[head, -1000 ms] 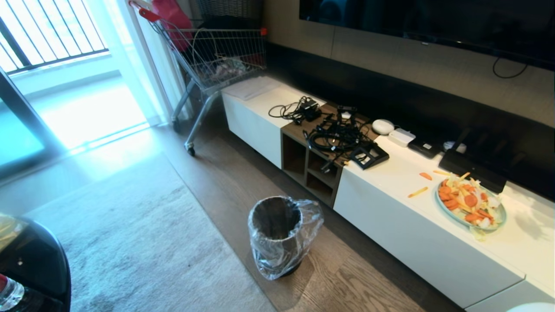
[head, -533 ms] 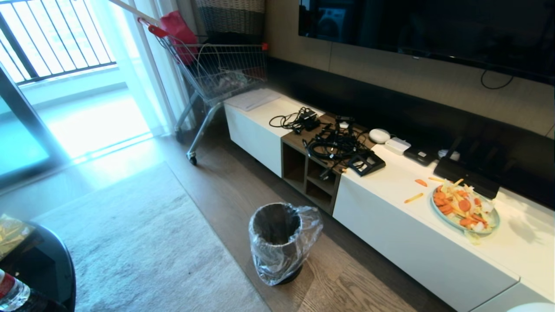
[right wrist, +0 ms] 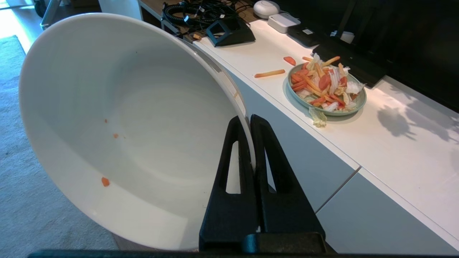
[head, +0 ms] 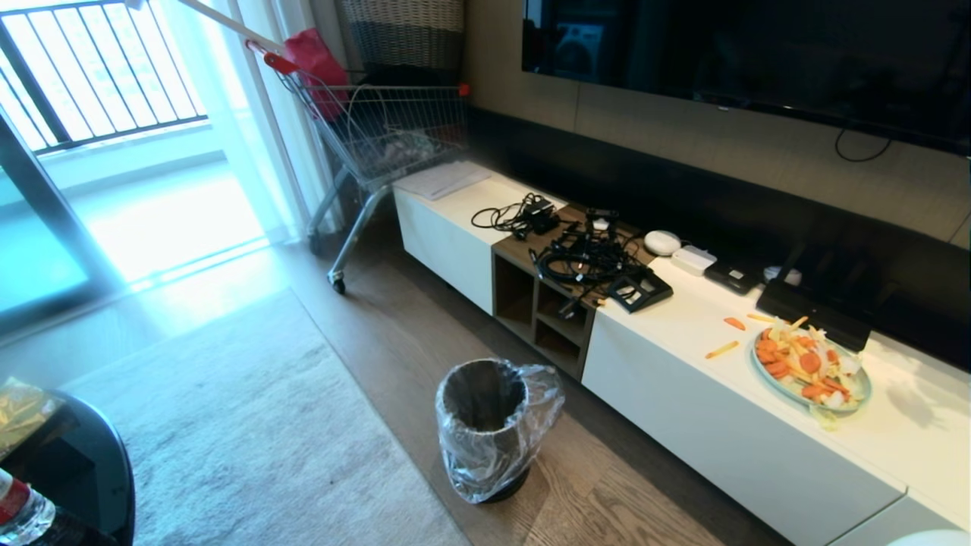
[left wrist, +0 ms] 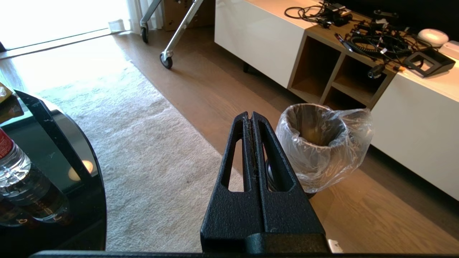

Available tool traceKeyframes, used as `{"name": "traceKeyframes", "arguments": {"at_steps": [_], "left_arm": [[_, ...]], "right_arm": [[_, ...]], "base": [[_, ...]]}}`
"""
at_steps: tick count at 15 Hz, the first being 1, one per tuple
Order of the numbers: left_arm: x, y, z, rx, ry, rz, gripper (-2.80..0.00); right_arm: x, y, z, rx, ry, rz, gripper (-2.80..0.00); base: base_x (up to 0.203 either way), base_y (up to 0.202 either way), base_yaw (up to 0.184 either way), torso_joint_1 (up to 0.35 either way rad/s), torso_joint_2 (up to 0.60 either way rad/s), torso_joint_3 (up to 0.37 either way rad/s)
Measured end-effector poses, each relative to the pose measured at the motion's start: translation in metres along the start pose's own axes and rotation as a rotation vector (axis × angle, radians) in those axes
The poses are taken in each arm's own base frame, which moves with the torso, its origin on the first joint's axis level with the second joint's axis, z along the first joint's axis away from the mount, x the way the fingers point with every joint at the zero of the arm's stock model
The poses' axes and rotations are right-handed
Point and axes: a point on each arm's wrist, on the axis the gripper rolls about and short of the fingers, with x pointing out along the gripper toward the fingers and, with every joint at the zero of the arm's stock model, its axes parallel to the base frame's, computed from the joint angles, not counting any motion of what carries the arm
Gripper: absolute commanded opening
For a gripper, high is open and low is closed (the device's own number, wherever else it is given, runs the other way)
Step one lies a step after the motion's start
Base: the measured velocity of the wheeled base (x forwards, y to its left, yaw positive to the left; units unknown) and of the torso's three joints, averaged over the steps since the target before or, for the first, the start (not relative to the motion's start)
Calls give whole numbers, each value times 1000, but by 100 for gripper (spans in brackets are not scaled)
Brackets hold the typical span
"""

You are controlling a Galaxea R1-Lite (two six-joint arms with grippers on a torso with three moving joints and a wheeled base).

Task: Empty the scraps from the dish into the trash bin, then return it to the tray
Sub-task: Put the bowl back to the table

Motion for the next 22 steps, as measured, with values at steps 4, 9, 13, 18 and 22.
{"name": "traceKeyframes", "arguments": {"at_steps": [4,9,13,18,22], "left_arm": [[0,0,0,0,0,0,-280],[0,0,0,1,0,0,-280],[0,0,0,1,0,0,-280],[0,0,0,1,0,0,-280],[0,0,0,1,0,0,-280]], "right_arm": [[0,0,0,0,0,0,-280],[0,0,0,0,0,0,-280],[0,0,0,3,0,0,-280],[0,0,0,1,0,-2,-280],[0,0,0,1,0,-1,-280]], "base": [[0,0,0,0,0,0],[0,0,0,0,0,0],[0,0,0,0,0,0],[0,-1,15,0,1,1],[1,-8,156,3,1,4]]}}
